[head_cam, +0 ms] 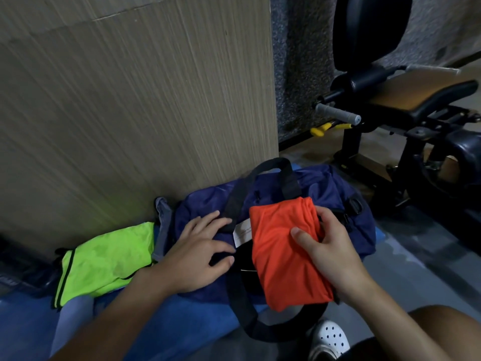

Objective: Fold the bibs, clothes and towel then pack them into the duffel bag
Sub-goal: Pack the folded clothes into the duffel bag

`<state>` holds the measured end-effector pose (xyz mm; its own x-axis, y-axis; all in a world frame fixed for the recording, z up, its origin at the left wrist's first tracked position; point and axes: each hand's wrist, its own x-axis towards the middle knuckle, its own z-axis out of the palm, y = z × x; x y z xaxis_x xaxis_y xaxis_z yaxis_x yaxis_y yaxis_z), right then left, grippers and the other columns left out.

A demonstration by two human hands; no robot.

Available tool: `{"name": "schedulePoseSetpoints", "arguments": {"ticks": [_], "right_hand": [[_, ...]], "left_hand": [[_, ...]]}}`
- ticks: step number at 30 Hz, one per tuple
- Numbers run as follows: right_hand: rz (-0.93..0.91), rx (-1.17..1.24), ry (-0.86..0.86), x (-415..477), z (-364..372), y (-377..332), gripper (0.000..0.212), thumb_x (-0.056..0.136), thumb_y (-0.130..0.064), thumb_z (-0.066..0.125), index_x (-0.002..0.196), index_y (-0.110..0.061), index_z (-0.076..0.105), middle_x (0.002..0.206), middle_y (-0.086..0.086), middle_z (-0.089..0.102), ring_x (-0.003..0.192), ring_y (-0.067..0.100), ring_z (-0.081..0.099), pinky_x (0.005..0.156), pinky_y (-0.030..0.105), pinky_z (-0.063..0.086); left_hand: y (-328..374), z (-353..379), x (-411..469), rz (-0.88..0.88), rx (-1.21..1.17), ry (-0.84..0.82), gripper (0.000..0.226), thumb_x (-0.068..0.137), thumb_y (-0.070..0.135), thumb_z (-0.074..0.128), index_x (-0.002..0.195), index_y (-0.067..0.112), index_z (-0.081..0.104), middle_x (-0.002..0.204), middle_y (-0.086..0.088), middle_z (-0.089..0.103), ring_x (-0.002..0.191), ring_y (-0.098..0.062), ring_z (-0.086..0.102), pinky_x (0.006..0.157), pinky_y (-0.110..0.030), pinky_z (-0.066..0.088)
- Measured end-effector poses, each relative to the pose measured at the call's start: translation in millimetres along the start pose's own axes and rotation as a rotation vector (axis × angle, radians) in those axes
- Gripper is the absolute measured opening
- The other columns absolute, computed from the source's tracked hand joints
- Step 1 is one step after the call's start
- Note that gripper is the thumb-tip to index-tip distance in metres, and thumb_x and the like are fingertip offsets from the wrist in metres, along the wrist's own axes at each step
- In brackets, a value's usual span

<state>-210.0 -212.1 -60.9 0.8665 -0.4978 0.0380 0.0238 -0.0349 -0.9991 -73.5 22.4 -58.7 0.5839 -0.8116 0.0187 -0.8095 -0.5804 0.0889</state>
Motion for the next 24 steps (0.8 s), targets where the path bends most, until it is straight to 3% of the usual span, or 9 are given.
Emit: {"name": "schedulePoseSetpoints", "arguments": {"ticks": [4, 9, 13, 17, 21, 24], "right_hand": [[0.028, 0.056, 0.062, 3.4, 4.0, 0.2, 0.033, 0.087, -0.01, 0.071, 0.115, -0.024, 0.059, 0.1, -0.008, 0.07, 0.087, -0.001, 0.066, 0.083, 0.021, 0.048], [0.055, 0.12, 0.065, 4.1, 6.7, 0.3, 0.03, 0.086, -0.01, 0.071, 0.111, -0.024, 0.061, 0.093, -0.008, 0.072, 0.083, 0.001, 0.068, 0.077, 0.018, 0.049], [0.066, 0.132, 0.067, 4.0, 8.3, 0.4, 0.03, 0.087, -0.009, 0.071, 0.111, -0.024, 0.061, 0.091, -0.01, 0.072, 0.081, -0.001, 0.068, 0.071, 0.013, 0.048], [0.08, 0.156, 0.067, 3.2, 8.9, -0.9, 0.029, 0.087, -0.008, 0.069, 0.112, -0.021, 0.061, 0.093, -0.006, 0.072, 0.079, 0.0, 0.068, 0.064, 0.009, 0.049], [0.094, 0.175, 0.059, 2.1, 7.3, -0.6, 0.029, 0.087, -0.008, 0.069, 0.113, -0.019, 0.061, 0.095, -0.004, 0.073, 0.081, 0.002, 0.069, 0.066, 0.012, 0.051], [0.092, 0.225, 0.028, -0.1, 4.9, -2.5, 0.029, 0.087, -0.007, 0.068, 0.114, -0.016, 0.062, 0.094, -0.003, 0.073, 0.082, 0.004, 0.07, 0.065, 0.012, 0.05]], "left_hand": [[4.0, -0.4, -3.8, 0.006, 0.023, -0.058, 0.049, 0.088, 0.064, 0.03, 0.112, 0.048, 0.069, 0.159, 0.022, 0.021, 0.15, -0.005, -0.01, 0.121, -0.048, -0.007], [1.1, 3.6, -5.1, -0.003, 0.138, -0.096, 0.069, 0.088, 0.064, 0.021, 0.149, 0.038, 0.039, 0.16, 0.022, 0.02, 0.149, -0.003, -0.017, 0.118, -0.053, -0.014], [4.7, 3.5, -5.2, 0.044, 0.09, -0.097, 0.052, 0.092, 0.063, 0.027, 0.128, 0.044, 0.06, 0.162, 0.016, 0.02, 0.15, -0.007, -0.018, 0.118, -0.057, -0.012], [11.0, 12.8, 0.7, 0.066, 0.195, -0.167, 0.061, 0.092, 0.065, 0.018, 0.129, 0.037, 0.059, 0.166, 0.009, 0.008, 0.146, -0.012, -0.031, 0.115, -0.055, -0.021], [10.1, 15.7, 3.6, -0.028, 0.172, -0.134, 0.08, 0.088, 0.065, 0.007, 0.154, 0.026, 0.03, 0.165, 0.016, -0.002, 0.146, -0.007, -0.029, 0.118, -0.054, -0.015], [7.3, 1.3, 9.0, -0.116, 0.079, -0.017, 0.083, 0.085, 0.065, 0.004, 0.157, 0.027, 0.021, 0.163, 0.021, 0.001, 0.146, 0.002, -0.022, 0.12, -0.047, -0.009]]}}
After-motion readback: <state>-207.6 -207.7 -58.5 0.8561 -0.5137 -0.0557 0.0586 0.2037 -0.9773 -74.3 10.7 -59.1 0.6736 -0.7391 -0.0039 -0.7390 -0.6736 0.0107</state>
